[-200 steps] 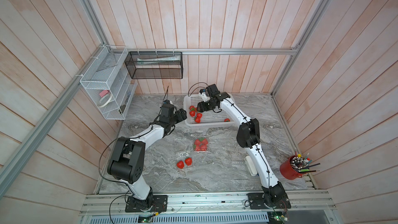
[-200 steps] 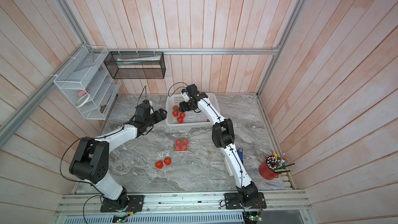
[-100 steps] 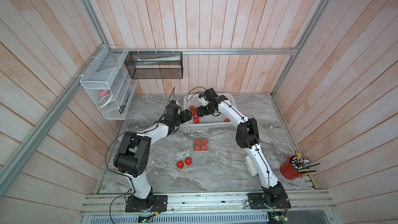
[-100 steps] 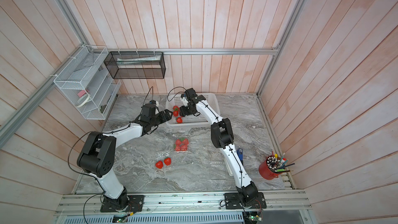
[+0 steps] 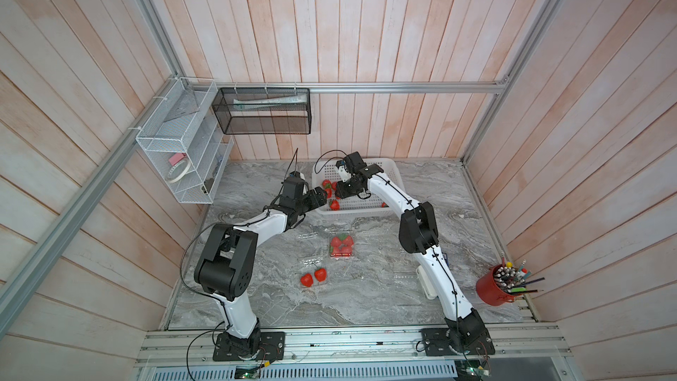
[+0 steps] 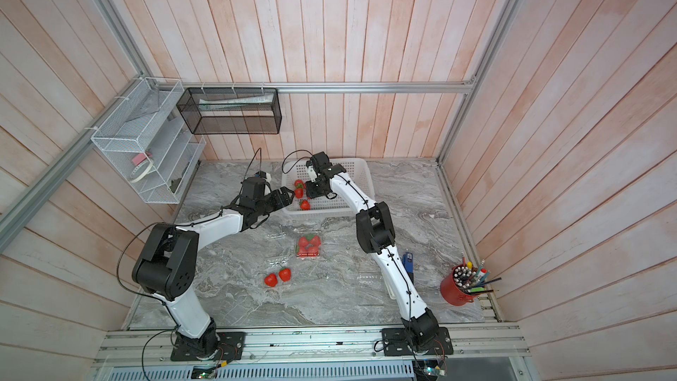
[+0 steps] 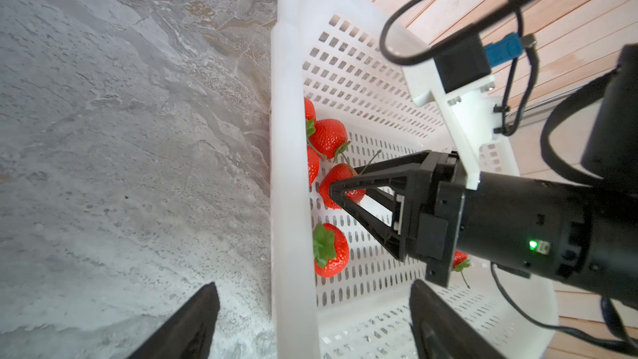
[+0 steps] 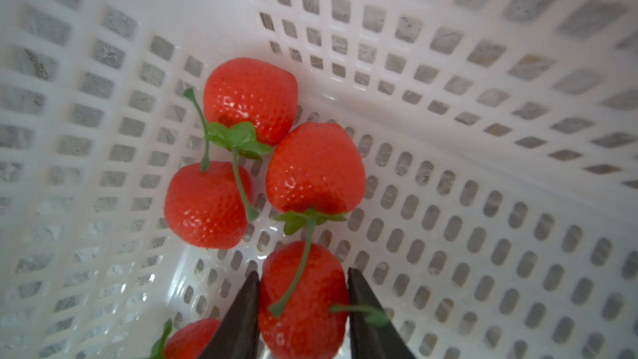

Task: Pack strawberries into containers
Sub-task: Pick up the strawberry from the basket, then place the strawberry in the packing box.

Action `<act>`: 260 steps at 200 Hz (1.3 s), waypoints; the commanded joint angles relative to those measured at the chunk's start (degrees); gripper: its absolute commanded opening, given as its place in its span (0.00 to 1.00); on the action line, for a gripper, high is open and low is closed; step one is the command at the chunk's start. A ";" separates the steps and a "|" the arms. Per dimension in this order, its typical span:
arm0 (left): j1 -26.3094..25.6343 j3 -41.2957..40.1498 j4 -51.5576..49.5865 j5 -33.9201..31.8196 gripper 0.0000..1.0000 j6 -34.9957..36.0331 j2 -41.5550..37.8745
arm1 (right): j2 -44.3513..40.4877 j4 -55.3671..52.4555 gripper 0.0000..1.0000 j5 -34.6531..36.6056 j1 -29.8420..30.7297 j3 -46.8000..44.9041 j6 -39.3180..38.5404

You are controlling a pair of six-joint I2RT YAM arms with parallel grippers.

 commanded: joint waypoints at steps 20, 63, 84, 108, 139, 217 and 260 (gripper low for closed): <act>-0.18 -0.61 -0.09 -0.41 0.89 0.76 -3.85 | -5.70 2.23 0.27 -0.62 -0.27 -4.52 0.13; -0.09 -2.95 -2.94 -1.88 0.89 -0.20 -9.36 | -17.89 4.54 0.21 -3.47 0.11 -12.76 0.94; 0.02 -5.67 -4.04 -3.85 0.89 -0.80 -14.13 | -26.59 8.00 0.21 -3.40 1.40 -22.36 1.59; 0.26 -7.85 -7.87 -7.32 0.89 -1.30 -19.55 | -36.87 12.73 0.20 -2.70 4.27 -35.55 2.80; 2.51 -11.35 -12.96 -10.29 0.89 -3.03 -26.33 | -49.53 17.48 0.20 -3.85 9.10 -52.27 5.04; 8.64 -17.86 -22.07 -15.38 0.91 -6.95 -38.65 | -51.23 21.02 0.21 -12.35 24.50 -69.74 5.33; 8.97 -19.57 -22.31 -14.36 0.92 -7.89 -40.49 | -45.78 23.66 0.26 -12.31 26.06 -68.19 6.08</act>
